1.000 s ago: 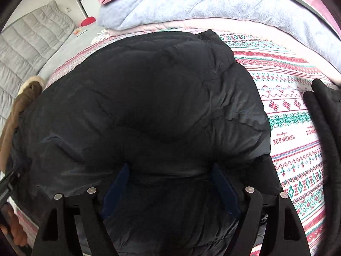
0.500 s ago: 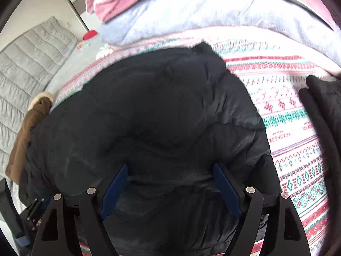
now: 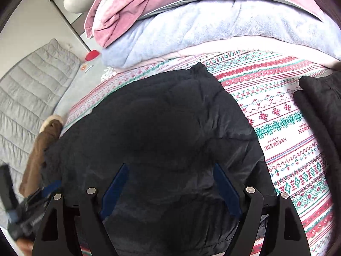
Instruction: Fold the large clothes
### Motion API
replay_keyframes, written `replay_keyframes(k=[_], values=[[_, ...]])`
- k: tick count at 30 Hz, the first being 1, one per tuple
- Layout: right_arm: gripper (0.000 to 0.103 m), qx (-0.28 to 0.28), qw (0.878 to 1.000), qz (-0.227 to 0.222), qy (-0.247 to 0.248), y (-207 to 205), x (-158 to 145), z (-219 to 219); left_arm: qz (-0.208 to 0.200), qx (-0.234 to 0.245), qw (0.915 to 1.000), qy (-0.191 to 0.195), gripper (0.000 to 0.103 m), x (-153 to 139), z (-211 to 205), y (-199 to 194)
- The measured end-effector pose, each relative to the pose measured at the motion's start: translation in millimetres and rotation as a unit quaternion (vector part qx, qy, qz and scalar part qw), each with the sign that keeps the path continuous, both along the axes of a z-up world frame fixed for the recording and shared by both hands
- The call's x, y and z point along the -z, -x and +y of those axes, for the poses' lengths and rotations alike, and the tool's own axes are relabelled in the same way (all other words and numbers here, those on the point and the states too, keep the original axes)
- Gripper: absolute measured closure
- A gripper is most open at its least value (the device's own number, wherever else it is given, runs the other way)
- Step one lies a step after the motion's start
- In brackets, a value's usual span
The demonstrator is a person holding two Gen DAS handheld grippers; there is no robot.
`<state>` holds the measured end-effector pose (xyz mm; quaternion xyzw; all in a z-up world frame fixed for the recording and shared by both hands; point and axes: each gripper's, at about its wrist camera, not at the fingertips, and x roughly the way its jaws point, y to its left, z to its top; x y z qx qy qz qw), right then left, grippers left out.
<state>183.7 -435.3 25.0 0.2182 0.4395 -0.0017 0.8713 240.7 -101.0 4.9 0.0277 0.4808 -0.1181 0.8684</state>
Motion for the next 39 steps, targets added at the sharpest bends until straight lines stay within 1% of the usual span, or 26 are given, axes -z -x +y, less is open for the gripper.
replay_keyframes(k=[3,5,9,12,13,15,16,18,19,21,22,24,25,28,31,35,39], values=[[0.020,0.000,1.000,0.006,0.004,0.9,0.5,-1.1,0.028,0.001,0.9991,-0.033,0.045,24.9,-11.2,-18.3],[0.020,0.001,1.000,0.008,0.000,1.9,1.7,-1.5,0.034,0.001,0.9984,-0.045,0.045,35.6,-15.9,-22.0],[0.020,-0.001,1.000,0.016,-0.006,-0.7,5.4,-1.4,0.050,-0.002,0.9979,-0.041,0.045,39.0,-18.2,-29.2],[0.020,-0.007,1.000,0.027,-0.009,-4.6,9.4,-0.4,0.064,-0.009,0.9976,-0.025,0.045,28.1,-13.8,-34.3],[0.020,-0.007,1.000,0.028,-0.009,-4.7,9.9,0.1,0.055,-0.016,0.9982,-0.020,0.045,19.4,-11.1,-39.3],[0.020,-0.006,1.000,0.025,-0.010,-3.9,8.9,0.5,0.031,-0.029,0.9987,-0.027,0.045,5.5,-10.2,-49.6],[0.020,-0.005,1.000,0.023,-0.011,-4.5,7.0,0.3,0.026,-0.034,0.9988,-0.026,0.045,0.2,-10.3,-56.4],[0.020,-0.002,1.000,0.018,-0.014,0.3,4.8,-0.1,0.031,-0.037,0.9987,-0.017,0.045,-2.5,-12.2,-71.4],[0.020,-0.001,1.000,0.017,-0.017,0.2,4.8,-1.0,0.042,-0.037,0.9983,-0.018,0.045,1.8,-14.7,-79.8],[0.020,0.000,1.000,0.018,-0.020,-2.9,6.6,-4.1,0.064,-0.040,0.9963,-0.042,0.044,19.6,-20.5,-91.2],[0.020,0.001,1.000,0.019,-0.021,-2.9,7.2,-4.5,0.067,-0.042,0.9954,-0.054,0.041,28.6,-23.0,-94.8],[0.020,0.003,1.000,0.021,-0.023,-2.8,9.0,-5.4,0.061,-0.044,0.9941,-0.078,0.039,39.9,-27.9,-96.3],[0.020,0.003,0.999,0.022,-0.024,-2.7,9.4,-5.2,0.060,-0.047,0.9936,-0.083,0.039,43.7,-29.3,-96.3],[0.020,0.001,0.999,0.026,-0.022,-1.5,9.9,-3.2,0.065,-0.058,0.9928,-0.082,0.039,44.4,-29.5,-98.0],[0.020,-0.002,0.999,0.032,-0.020,-1.9,11.9,-2.0,0.066,-0.056,0.9927,-0.084,0.039,43.3,-29.4,-100.5],[0.020,-0.001,0.999,0.037,-0.021,-0.5,13.1,-1.6,0.063,-0.057,0.9934,-0.076,0.039,43.7,-27.5,-97.1],[0.020,0.013,0.999,0.036,-0.038,10.6,10.6,-13.6,0.058,-0.060,0.9936,-0.076,0.039,44.7,-26.8,-96.4]])
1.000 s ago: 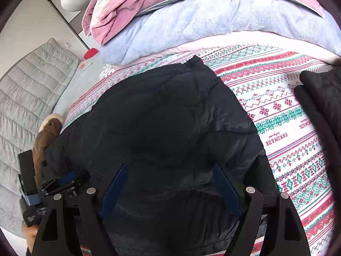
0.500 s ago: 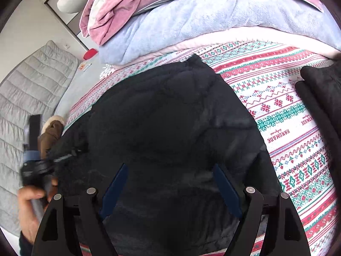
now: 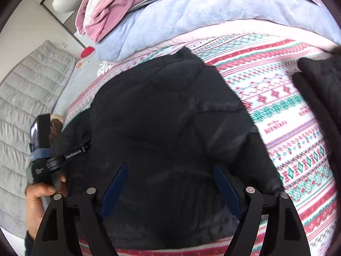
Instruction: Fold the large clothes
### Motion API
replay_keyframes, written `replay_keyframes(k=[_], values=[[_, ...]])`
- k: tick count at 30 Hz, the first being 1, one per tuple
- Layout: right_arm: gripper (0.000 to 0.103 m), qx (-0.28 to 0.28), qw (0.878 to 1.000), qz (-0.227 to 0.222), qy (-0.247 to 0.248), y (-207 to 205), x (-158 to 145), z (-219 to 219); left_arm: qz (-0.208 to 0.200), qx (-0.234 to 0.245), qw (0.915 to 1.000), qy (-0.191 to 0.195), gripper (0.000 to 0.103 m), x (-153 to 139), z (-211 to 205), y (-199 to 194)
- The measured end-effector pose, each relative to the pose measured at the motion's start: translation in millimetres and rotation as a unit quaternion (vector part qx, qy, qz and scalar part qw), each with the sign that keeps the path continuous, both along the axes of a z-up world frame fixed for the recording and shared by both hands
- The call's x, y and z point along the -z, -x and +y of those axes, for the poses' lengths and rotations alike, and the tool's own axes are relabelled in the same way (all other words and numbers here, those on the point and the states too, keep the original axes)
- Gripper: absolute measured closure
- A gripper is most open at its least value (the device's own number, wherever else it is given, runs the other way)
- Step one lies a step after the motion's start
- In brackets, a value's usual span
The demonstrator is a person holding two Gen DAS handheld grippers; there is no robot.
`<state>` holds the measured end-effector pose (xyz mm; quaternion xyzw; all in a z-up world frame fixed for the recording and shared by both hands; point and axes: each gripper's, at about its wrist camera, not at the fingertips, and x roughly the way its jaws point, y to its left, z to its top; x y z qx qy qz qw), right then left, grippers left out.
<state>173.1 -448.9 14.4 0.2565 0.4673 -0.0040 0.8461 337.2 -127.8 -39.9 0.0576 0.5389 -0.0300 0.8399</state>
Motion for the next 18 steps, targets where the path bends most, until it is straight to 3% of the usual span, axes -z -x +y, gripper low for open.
replay_keyframes(k=[4,8,10,14,18], values=[[0.020,0.061,0.997,-0.017,-0.034,22.7,-6.8,-40.3,-0.004,-0.001,1.0000,-0.002,0.039,0.5,-1.7,2.0],[0.020,0.163,0.986,0.029,-0.035,42.8,7.4,-87.5,-0.004,-0.001,1.0000,-0.003,0.039,0.3,-2.9,2.8],[0.020,0.186,0.978,0.049,-0.077,52.4,21.3,-105.9,-0.005,0.001,1.0000,-0.003,0.039,-0.1,-2.7,4.7],[0.020,0.181,0.957,0.073,-0.215,58.8,58.0,-115.0,-0.007,0.003,1.0000,-0.006,0.039,-0.3,-2.4,5.7],[0.020,0.160,0.943,0.074,-0.283,43.1,73.7,-94.7,-0.008,0.001,1.0000,-0.006,0.039,-0.3,-2.3,5.8]])
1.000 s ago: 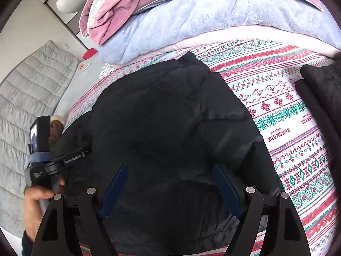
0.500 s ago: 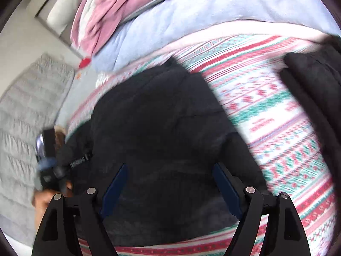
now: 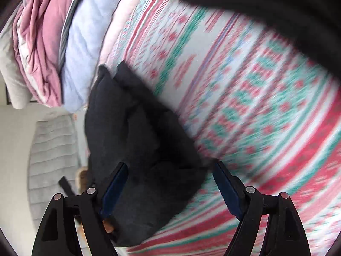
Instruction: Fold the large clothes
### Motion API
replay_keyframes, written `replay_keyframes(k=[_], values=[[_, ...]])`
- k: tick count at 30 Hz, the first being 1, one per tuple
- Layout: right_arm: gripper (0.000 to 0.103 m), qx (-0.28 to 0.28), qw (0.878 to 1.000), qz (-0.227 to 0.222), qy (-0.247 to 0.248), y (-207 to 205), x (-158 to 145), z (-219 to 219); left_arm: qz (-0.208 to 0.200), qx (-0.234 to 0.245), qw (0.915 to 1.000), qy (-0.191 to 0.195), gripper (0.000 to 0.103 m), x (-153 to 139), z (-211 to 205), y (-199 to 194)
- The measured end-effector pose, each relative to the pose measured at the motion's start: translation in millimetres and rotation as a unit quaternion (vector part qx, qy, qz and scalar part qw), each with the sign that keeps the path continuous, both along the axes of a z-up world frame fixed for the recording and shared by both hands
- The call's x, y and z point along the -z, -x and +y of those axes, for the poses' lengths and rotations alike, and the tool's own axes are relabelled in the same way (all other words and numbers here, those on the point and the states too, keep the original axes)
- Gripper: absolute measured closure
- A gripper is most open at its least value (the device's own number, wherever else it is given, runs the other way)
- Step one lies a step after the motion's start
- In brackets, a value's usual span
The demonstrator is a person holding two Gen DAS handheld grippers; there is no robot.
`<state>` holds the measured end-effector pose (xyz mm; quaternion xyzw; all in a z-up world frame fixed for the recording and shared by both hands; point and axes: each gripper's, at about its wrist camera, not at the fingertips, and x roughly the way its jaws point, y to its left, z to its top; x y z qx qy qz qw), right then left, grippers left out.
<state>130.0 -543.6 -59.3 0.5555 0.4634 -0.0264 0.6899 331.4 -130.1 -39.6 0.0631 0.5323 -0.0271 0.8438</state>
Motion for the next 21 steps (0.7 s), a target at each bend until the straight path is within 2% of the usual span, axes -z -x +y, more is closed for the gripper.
replay_keyframes(k=[6,8,10,11,12,13,14,18,21], values=[[0.019,-0.024,0.998,-0.036,-0.043,-28.5,10.2,48.1,-0.005,0.001,1.0000,-0.001,0.039,1.3,0.7,1.3],[0.019,-0.018,0.998,-0.051,-0.038,-33.4,7.2,57.2,-0.006,0.003,1.0000,0.000,0.039,1.5,1.8,1.7],[0.029,-0.011,0.997,-0.071,-0.014,-34.1,-2.6,65.3,-0.005,0.007,1.0000,0.001,0.039,1.1,2.7,2.2],[0.041,-0.017,0.996,-0.088,0.009,-35.2,-13.3,70.1,-0.004,0.008,1.0000,0.003,0.039,0.8,3.4,1.8],[0.048,-0.022,0.995,-0.098,0.027,-35.7,-21.9,71.2,-0.004,0.008,1.0000,0.004,0.039,0.7,3.7,1.3],[0.061,-0.027,0.992,-0.108,0.051,-35.1,-31.6,73.9,-0.004,0.011,0.9999,0.004,0.039,0.2,4.2,0.7],[0.068,-0.031,0.990,-0.118,0.066,-34.3,-39.2,75.5,-0.005,0.014,0.9999,0.007,0.039,-0.9,5.3,0.1],[0.078,-0.034,0.986,-0.136,0.090,-35.3,-54.7,79.0,-0.002,0.027,0.9993,0.027,0.039,-7.8,13.3,0.1],[0.079,-0.039,0.982,-0.147,0.113,-34.0,-65.8,85.3,-0.004,0.022,0.9987,0.046,0.039,-24.5,28.5,10.6]])
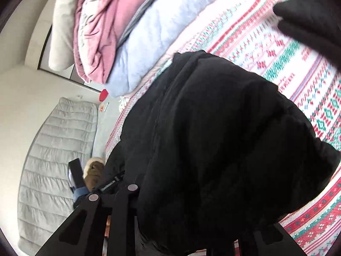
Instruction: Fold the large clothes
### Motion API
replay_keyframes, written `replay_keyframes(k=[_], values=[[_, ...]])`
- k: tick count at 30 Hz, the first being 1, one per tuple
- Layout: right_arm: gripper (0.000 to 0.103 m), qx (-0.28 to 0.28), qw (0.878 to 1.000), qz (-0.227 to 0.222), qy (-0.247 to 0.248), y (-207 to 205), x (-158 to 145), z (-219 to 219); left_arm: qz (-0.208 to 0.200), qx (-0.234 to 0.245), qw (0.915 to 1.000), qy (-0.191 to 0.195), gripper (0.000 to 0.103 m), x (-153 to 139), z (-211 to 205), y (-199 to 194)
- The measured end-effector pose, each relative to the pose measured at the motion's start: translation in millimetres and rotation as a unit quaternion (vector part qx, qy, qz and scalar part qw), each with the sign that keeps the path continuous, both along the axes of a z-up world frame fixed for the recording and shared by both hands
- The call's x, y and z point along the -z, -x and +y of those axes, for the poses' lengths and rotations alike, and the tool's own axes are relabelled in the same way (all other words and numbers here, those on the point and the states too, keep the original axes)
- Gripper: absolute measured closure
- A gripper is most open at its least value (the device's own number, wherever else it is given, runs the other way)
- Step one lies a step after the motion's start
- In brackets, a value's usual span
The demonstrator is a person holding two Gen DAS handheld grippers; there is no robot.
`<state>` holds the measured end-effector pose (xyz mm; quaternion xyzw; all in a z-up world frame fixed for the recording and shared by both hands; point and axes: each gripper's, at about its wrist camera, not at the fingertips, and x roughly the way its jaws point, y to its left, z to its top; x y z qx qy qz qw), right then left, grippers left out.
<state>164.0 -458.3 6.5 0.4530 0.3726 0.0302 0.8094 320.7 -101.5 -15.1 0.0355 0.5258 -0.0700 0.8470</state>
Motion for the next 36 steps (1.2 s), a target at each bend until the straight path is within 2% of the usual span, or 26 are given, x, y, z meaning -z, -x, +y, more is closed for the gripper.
replay_keyframes(k=[3,6,9,11,12,16,19,22,25,30,33,36], values=[[0.080,-0.005,1.000,-0.014,0.020,-0.1,-11.4,8.0,-0.013,0.025,0.9996,0.003,0.039,-14.6,4.0,28.2],[0.081,-0.008,0.999,-0.026,0.032,1.9,-20.6,11.6,-0.016,0.073,0.9971,-0.007,0.039,-20.4,-2.3,77.3],[0.081,-0.011,0.998,-0.037,0.045,-0.2,-29.5,17.4,-0.012,0.116,0.9932,-0.003,0.039,-15.3,-11.4,119.2],[0.081,-0.014,0.997,-0.044,0.055,3.4,-33.9,18.8,-0.003,0.143,0.9896,-0.017,0.039,-3.6,-20.4,140.3],[0.081,-0.016,0.997,-0.048,0.063,2.9,-37.2,20.8,0.003,0.144,0.9891,-0.029,0.039,4.7,-22.8,144.1],[0.081,-0.030,0.994,-0.055,0.094,8.1,-42.2,29.6,0.016,0.129,0.9914,-0.014,0.039,28.2,-18.2,132.9],[0.081,-0.032,0.992,-0.051,0.115,10.6,-41.1,34.3,0.004,0.131,0.9913,-0.016,0.039,25.4,-16.7,135.5],[0.081,-0.030,0.993,-0.048,0.101,8.6,-38.8,28.4,-0.013,0.135,0.9904,-0.025,0.039,16.2,-14.2,150.6],[0.081,-0.029,0.995,-0.044,0.090,9.3,-36.3,22.3,-0.041,0.159,0.9859,-0.032,0.039,9.7,-20.3,177.5],[0.081,-0.031,0.994,-0.047,0.089,10.5,-37.6,21.8,-0.049,0.172,0.9820,-0.060,0.038,31.5,-30.1,180.9],[0.081,-0.031,0.992,-0.044,0.115,11.0,-38.3,27.7,-0.040,0.167,0.9840,-0.045,0.038,29.1,-29.8,171.7],[0.082,-0.028,0.992,-0.045,0.117,11.1,-39.2,24.3,-0.028,0.156,0.9873,-0.002,0.038,21.0,-14.7,161.2]])
